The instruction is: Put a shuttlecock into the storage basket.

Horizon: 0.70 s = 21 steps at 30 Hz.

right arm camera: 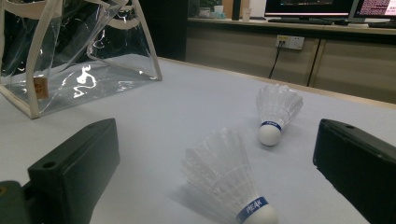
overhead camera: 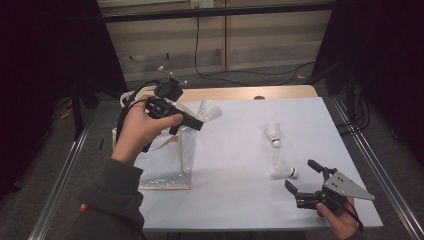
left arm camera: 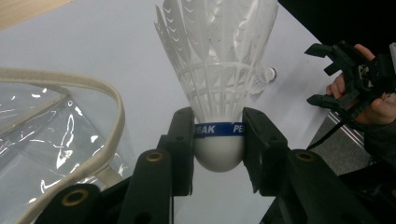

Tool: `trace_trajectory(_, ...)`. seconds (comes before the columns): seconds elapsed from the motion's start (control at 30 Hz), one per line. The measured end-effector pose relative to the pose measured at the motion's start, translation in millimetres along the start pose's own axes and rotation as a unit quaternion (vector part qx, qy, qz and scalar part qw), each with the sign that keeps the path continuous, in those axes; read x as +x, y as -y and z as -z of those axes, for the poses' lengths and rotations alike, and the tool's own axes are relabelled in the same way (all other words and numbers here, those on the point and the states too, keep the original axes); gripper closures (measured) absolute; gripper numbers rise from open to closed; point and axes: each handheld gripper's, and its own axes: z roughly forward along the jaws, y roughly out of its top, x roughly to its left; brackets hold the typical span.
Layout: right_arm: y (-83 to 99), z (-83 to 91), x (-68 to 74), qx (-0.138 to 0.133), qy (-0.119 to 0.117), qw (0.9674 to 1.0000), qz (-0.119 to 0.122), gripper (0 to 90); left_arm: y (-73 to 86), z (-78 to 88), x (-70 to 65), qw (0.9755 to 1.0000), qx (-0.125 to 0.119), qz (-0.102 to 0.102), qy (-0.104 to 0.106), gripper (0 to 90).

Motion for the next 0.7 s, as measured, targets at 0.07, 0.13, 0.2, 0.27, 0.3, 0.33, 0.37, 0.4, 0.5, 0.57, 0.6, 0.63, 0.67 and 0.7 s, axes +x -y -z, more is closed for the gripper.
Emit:
trace_trajectory(0.07, 0.1, 0.0, -0.1, 0.000, 0.000, 1.0000, -0.001, 0.5, -0.4, 0.2, 0.5, 1.0000, 0.000, -0.001, -0.004, 65.9)
trace_trajectory(0.13, 0.1, 0.0, 0.0, 0.000, 0.000, 1.0000, -0.001, 0.5, -0.7, 0.6, 1.6, 1.0000, -0.004, 0.004, -0.005, 65.9)
trace_trajectory(0.2, 0.0, -0.1, 0.1, 0.000, 0.000, 1.0000, -0.003, 0.5, -1.0, 1.7, 4.3, 1.0000, -0.004, 0.005, -0.004, 65.9)
trace_trajectory(0.27, 0.0, 0.0, -0.1, 0.000, 0.001, 1.0000, -0.002, 0.5, -0.9, 2.6, 6.1, 0.9999, -0.006, 0.009, -0.007, 65.9)
trace_trajectory(0.3, 0.0, 0.2, -0.3, 0.000, 0.002, 1.0000, -0.002, 0.5, -1.0, 3.1, 6.9, 0.9999, -0.006, 0.010, -0.007, 65.9)
trace_trajectory(0.33, 0.0, 0.2, -0.6, -0.001, 0.001, 1.0000, 0.000, 0.5, -1.0, 3.4, 7.2, 0.9999, -0.007, 0.012, -0.008, 65.9)
trace_trajectory(0.37, 0.0, 0.2, -0.7, -0.001, 0.001, 1.0000, 0.000, 0.5, -1.2, 3.9, 7.8, 0.9999, -0.006, 0.012, -0.010, 65.8)
trace_trajectory(0.4, 0.1, 0.2, -0.7, -0.001, 0.001, 1.0000, 0.000, 0.5, -1.3, 4.3, 8.1, 0.9999, -0.006, 0.012, -0.011, 65.9)
trace_trajectory(0.5, 0.0, 0.2, -0.6, -0.001, 0.001, 1.0000, 0.000, 0.5, -1.8, 4.9, 8.6, 0.9998, -0.006, 0.013, -0.013, 65.8)
trace_trajectory(0.57, 0.0, 0.1, -0.2, -0.001, 0.002, 1.0000, -0.001, 0.5, -2.0, 5.5, 9.5, 0.9998, -0.008, 0.015, -0.013, 65.9)
trace_trajectory(0.6, 0.1, 0.2, -0.4, 0.001, 0.001, 1.0000, -0.001, 0.5, -2.1, 5.6, 9.7, 0.9998, -0.008, 0.015, -0.013, 65.9)
trace_trajectory(0.63, 0.1, 0.0, -0.2, 0.001, 0.001, 1.0000, -0.002, 0.5, -2.2, 5.6, 9.9, 0.9998, -0.008, 0.015, -0.013, 65.8)
trace_trajectory(0.67, 0.1, 0.0, -0.2, 0.001, 0.001, 1.0000, -0.002, 0.5, -2.3, 5.7, 10.2, 0.9998, -0.006, 0.014, -0.014, 65.8)
trace_trajectory(0.7, 0.1, -0.1, -0.1, 0.000, 0.001, 1.0000, -0.003, 0.5, -2.5, 5.7, 10.2, 0.9998, -0.005, 0.014, -0.015, 65.9)
